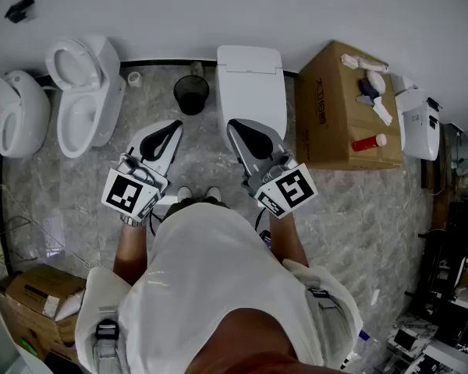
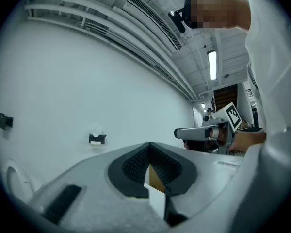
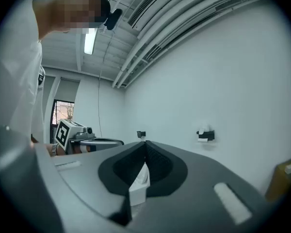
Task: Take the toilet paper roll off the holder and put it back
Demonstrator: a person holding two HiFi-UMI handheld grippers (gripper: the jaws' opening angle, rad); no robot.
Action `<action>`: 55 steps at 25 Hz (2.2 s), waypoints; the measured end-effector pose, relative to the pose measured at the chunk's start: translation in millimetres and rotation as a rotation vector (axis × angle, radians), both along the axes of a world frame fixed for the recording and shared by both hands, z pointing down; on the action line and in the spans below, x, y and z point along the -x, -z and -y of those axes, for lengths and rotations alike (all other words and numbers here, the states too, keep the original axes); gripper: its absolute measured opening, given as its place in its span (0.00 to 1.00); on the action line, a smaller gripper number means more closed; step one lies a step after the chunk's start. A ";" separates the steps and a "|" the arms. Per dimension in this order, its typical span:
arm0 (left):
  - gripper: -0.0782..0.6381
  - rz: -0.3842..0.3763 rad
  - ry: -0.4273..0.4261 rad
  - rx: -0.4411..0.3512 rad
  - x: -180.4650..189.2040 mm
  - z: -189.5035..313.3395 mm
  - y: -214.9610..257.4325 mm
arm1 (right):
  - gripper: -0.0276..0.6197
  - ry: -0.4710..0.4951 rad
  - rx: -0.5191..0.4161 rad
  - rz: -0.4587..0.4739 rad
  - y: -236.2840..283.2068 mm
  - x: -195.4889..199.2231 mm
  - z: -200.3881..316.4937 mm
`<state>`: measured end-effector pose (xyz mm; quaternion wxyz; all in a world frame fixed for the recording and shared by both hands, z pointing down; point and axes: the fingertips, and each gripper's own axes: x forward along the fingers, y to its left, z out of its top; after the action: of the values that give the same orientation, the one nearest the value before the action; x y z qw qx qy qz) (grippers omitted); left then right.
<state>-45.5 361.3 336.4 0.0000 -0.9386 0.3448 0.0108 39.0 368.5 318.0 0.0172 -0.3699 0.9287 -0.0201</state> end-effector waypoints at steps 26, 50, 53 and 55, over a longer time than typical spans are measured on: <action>0.10 0.026 0.009 0.005 -7.4 -19.2 0.7 | 0.05 -0.045 -0.021 -0.038 -2.7 -18.5 -11.1; 0.10 0.042 0.016 0.032 -65.6 51.9 -19.8 | 0.04 -0.075 -0.007 -0.020 -25.5 -84.5 56.1; 0.10 0.037 0.020 0.024 -61.0 78.2 -18.9 | 0.05 -0.083 -0.012 -0.025 -24.9 -83.5 81.1; 0.10 0.032 0.018 0.018 -56.3 98.5 -19.9 | 0.05 -0.090 -0.014 -0.022 -26.1 -79.7 99.8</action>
<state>10.8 262.8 356.3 -0.0026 -0.9355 0.3532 -0.0073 118.7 268.7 344.1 0.0103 -0.4112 0.9114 -0.0089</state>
